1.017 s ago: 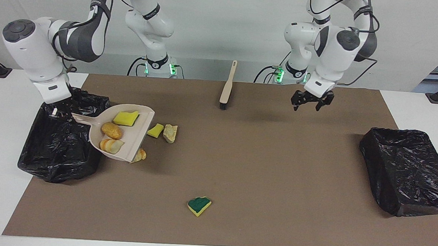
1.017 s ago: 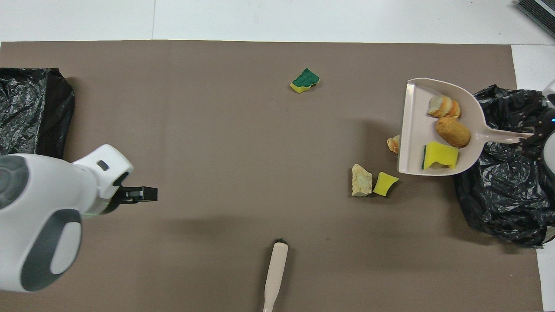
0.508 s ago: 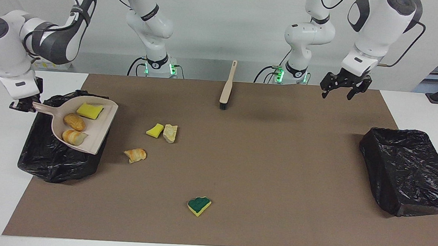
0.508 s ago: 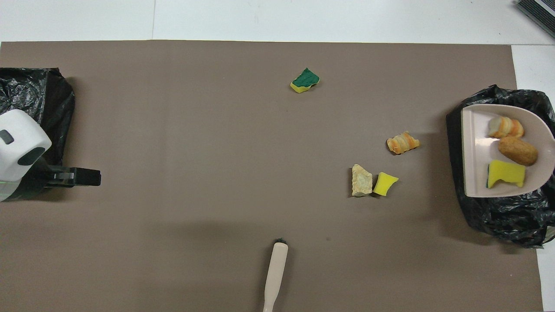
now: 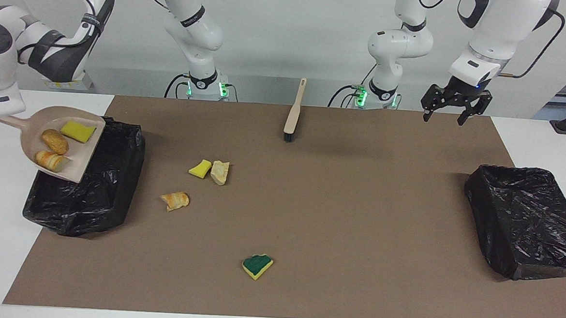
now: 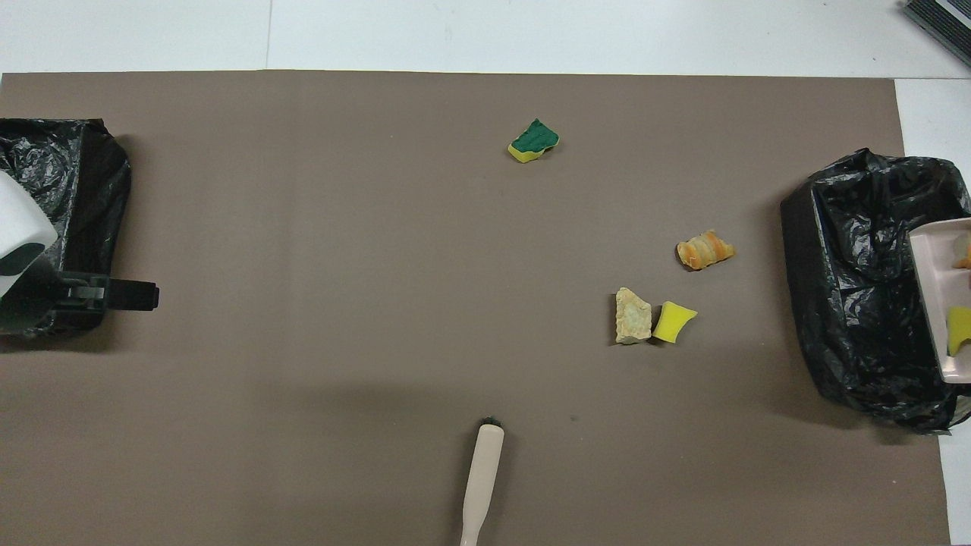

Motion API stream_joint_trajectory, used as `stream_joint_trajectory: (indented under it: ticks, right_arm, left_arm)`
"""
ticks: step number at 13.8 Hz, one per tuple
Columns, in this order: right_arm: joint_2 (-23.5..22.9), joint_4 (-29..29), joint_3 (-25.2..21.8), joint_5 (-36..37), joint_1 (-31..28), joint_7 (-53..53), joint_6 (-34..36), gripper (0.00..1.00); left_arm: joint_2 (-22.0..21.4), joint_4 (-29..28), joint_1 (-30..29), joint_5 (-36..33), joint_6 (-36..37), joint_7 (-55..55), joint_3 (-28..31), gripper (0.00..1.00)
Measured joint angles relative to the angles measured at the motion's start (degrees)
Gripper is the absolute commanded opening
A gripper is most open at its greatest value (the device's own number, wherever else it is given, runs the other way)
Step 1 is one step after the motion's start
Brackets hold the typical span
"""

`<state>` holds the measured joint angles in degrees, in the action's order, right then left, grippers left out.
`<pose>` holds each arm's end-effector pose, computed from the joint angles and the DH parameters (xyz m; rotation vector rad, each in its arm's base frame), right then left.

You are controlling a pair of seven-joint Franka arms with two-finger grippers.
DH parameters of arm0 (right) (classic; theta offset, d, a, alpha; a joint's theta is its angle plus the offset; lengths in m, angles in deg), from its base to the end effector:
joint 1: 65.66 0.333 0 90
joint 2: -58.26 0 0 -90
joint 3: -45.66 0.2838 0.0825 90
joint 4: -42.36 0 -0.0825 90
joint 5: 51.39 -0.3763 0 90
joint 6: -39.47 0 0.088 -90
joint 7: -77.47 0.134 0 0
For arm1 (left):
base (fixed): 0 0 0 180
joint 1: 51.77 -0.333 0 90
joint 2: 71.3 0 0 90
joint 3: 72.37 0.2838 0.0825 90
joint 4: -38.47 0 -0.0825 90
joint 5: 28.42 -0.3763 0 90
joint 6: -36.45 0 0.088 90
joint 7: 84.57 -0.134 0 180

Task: Sweep and dump trash in bin
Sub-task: 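Tip the dustpan over the black bag with the right gripper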

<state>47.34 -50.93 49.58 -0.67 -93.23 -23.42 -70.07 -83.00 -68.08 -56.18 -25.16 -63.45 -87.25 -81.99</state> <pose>0.5444 -0.3234 0.4921 1.7379 1.8239 -0.9313 0.5021 -0.0581 0.5507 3.1081 -0.1997 0.1324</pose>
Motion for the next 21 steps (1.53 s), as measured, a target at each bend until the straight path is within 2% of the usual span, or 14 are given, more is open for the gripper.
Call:
stream_joint_trajectory:
  ticks: [4, 7, 10, 12, 17, 19, 21]
  right_arm:
    - [0.02, 0.34, 0.25, 9.83, 3.59, 3.31, -0.05, 0.00]
    - [0.19, 0.47, 0.31, 11.94, 5.83, 4.80, 0.04, 0.00]
    - [1.18, 0.99, 0.30, 11.39, 5.62, 4.80, 0.04, 0.00]
    - [2.23, 1.17, 0.29, 7.25, 5.42, 4.65, 0.04, 0.00]
    - [3.08, 1.18, 0.75, -8.90, 5.61, 5.64, 0.13, 0.00]
    - [3.12, 1.07, 0.81, -13.85, 6.81, 11.12, 1.25, 0.00]
    - [3.27, 0.64, 1.00, -16.52, 10.13, 21.11, 5.51, 0.00]
  left_arm:
    - [1.33, 1.75, -0.01, 0.00, -0.33, -0.95, -0.47, 1.00]
    - [1.38, 3.09, -0.01, -0.26, 0.72, -3.29, -0.49, 1.00]
    - [1.38, 7.04, 0.55, -2.86, 3.98, -6.55, 0.88, 1.00]
    - [1.73, 10.20, 2.33, -2.99, 6.53, -7.55, 3.52, 1.00]
    - [5.31, 16.47, 8.84, -3.01, 11.06, -7.93, 7.97, 1.00]
    - [6.00, 17.12, 10.08, -3.03, 11.46, -7.89, 8.71, 1.00]
    - [6.43, 17.21, 9.98, -3.03, 11.77, -7.89, 9.39, 1.00]
